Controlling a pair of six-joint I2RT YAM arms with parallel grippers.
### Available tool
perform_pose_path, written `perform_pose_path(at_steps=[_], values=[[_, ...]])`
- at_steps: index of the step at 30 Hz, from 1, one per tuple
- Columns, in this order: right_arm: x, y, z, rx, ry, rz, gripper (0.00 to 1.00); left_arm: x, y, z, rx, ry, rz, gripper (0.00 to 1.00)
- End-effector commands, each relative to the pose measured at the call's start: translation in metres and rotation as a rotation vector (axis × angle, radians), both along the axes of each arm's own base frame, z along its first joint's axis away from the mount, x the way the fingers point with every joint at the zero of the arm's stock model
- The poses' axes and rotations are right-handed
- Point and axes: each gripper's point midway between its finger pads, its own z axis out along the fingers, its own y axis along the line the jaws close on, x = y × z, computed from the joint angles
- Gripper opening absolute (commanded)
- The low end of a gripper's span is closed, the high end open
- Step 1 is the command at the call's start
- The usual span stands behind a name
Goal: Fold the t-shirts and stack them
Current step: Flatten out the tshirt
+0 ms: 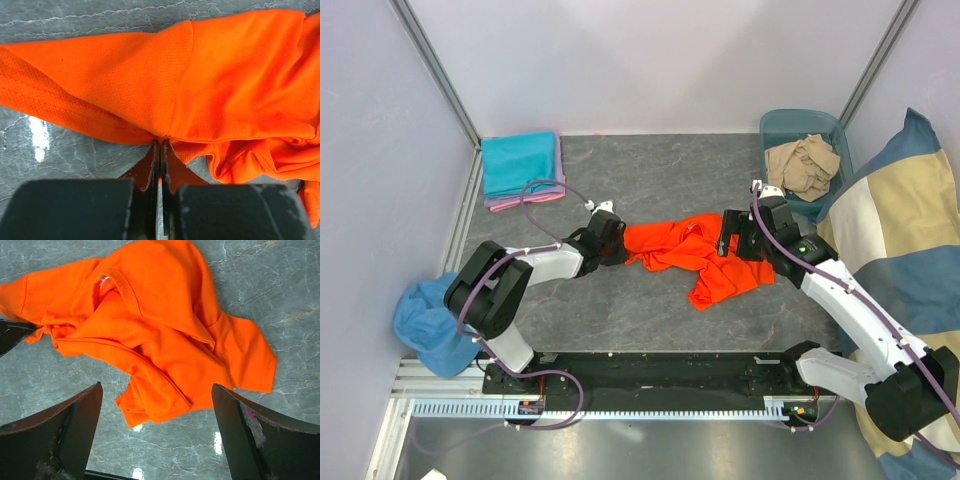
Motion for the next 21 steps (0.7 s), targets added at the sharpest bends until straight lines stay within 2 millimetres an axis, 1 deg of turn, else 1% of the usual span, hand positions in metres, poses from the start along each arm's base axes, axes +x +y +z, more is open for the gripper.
perform_pose_path(at_steps=[1, 2, 3, 6, 7, 9, 10, 12, 13, 14, 16, 18, 19, 21], values=[[0.001, -0.009, -0.002, -0.029, -0.010, -0.028, 0.98, -0.013, 0.001, 0.004, 0.014, 0.026, -0.023, 0.02], [-0.001, -0.008, -0.005, -0.030, -0.002, -0.027, 0.98, -0.014, 0.007, 0.009, 0.035, 0.022, -0.013, 0.02], [0.000, -0.009, -0.006, -0.030, -0.003, -0.029, 0.98, -0.011, 0.008, 0.030, 0.030, -0.025, -0.020, 0.02], [-0.002, -0.009, -0.014, -0.033, 0.008, -0.033, 0.98, 0.000, 0.021, 0.076, 0.072, -0.104, -0.008, 0.02], [-0.003, -0.010, -0.018, -0.035, 0.017, -0.037, 0.98, 0.011, 0.026, 0.118, 0.044, -0.189, 0.016, 0.02], [-0.004, -0.010, -0.020, -0.030, 0.018, -0.039, 0.98, 0.016, 0.042, 0.150, 0.059, -0.241, 0.032, 0.02], [-0.005, -0.010, -0.023, -0.030, 0.024, -0.038, 0.98, 0.025, 0.056, 0.185, 0.032, -0.308, 0.070, 0.02], [-0.005, -0.008, -0.025, -0.018, 0.022, -0.034, 0.98, 0.029, 0.069, 0.209, 0.038, -0.350, 0.074, 0.02], [-0.006, -0.007, -0.029, -0.013, 0.029, -0.036, 0.98, 0.035, 0.079, 0.224, 0.038, -0.379, 0.097, 0.02], [-0.007, -0.006, -0.031, -0.009, 0.033, -0.035, 0.98, 0.037, 0.083, 0.227, 0.050, -0.383, 0.100, 0.02], [-0.006, -0.003, -0.036, 0.012, 0.036, -0.038, 0.98, 0.038, 0.088, 0.223, 0.079, -0.371, 0.094, 0.02], [-0.001, 0.001, -0.039, 0.031, 0.029, -0.037, 0.98, 0.035, 0.086, 0.212, 0.080, -0.341, 0.083, 0.02], [0.000, 0.005, -0.041, 0.045, 0.032, -0.029, 0.97, 0.032, 0.086, 0.202, 0.080, -0.319, 0.079, 0.02], [0.006, 0.012, -0.041, 0.071, 0.023, -0.018, 0.97, 0.028, 0.086, 0.195, 0.068, -0.302, 0.084, 0.02]])
